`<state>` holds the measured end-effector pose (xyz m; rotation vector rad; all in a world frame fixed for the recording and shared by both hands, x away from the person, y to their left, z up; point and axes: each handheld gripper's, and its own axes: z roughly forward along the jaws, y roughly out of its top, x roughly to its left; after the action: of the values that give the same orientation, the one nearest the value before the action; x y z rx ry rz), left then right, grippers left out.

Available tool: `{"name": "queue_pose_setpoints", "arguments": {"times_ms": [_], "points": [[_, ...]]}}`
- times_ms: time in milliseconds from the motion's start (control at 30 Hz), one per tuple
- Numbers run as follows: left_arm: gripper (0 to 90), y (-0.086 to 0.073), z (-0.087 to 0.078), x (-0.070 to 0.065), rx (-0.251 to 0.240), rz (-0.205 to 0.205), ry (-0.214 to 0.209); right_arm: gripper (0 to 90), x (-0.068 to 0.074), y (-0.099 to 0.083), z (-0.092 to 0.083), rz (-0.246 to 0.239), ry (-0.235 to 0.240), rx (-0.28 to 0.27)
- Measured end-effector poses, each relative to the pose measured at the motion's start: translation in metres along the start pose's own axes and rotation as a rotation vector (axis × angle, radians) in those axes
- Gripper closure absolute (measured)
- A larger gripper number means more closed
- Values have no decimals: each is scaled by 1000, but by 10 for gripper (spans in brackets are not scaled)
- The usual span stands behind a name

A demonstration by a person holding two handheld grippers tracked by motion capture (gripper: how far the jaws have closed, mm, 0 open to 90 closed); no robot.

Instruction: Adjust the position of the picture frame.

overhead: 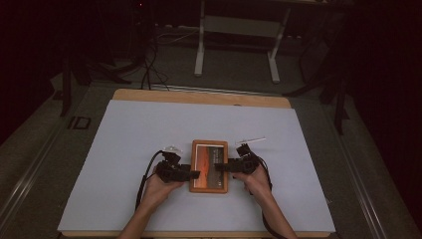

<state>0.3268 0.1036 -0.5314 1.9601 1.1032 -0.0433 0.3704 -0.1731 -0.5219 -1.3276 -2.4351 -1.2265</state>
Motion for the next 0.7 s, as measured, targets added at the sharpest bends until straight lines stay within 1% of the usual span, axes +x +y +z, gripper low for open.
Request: {"name": "queue_pose_setpoints", "arguments": {"times_ms": [67, 100, 133, 167, 200, 233, 267, 300, 333, 367, 400, 500, 533, 567, 700], "points": [[442, 0, -4, 1, -15, -4, 11, 368, 3, 0, -2, -24, -31, 2], [440, 0, -6, 2, -25, -3, 25, 364, 4, 1, -3, -35, -45, 6], [439, 0, -8, 3, -35, 0, 34, 351, 6, 1, -3, -57, -61, 13], [439, 0, -10, 3, -41, -1, 42, 351, 6, 1, -3, -57, -61, 13], [439, 0, -13, 3, -52, -3, 50, 342, 8, 2, -3, -70, -68, 17], [439, -1, -15, 2, -63, -1, 56, 318, 9, 2, -4, -89, -70, 23], [439, -1, -17, 2, -72, 1, 62, 314, 12, 1, -4, -122, -88, 37], [439, -1, -19, 0, -78, 9, 69, 322, 14, 1, -4, -138, -104, 42], [439, -1, -21, -1, -84, 18, 77, 322, 14, 1, -4, -138, -104, 42], [438, -2, -24, -4, -94, 35, 90, 332, 16, 1, -5, -148, -125, 42], [437, -2, -24, -4, -94, 35, 90, 338, 17, 1, -7, -149, -128, 40], [436, -2, -28, -7, -112, 51, 111, 341, 18, 1, -9, -150, -134, 29], [436, -2, -30, -7, -116, 56, 114, 341, 18, 1, -11, -153, -140, 24], [436, -2, -31, -8, -123, 61, 121, 341, 19, 1, -14, -160, -164, 12], [437, -3, -39, -14, -143, 82, 142, 350, 19, -2, -21, -173, -179, -16]]}}
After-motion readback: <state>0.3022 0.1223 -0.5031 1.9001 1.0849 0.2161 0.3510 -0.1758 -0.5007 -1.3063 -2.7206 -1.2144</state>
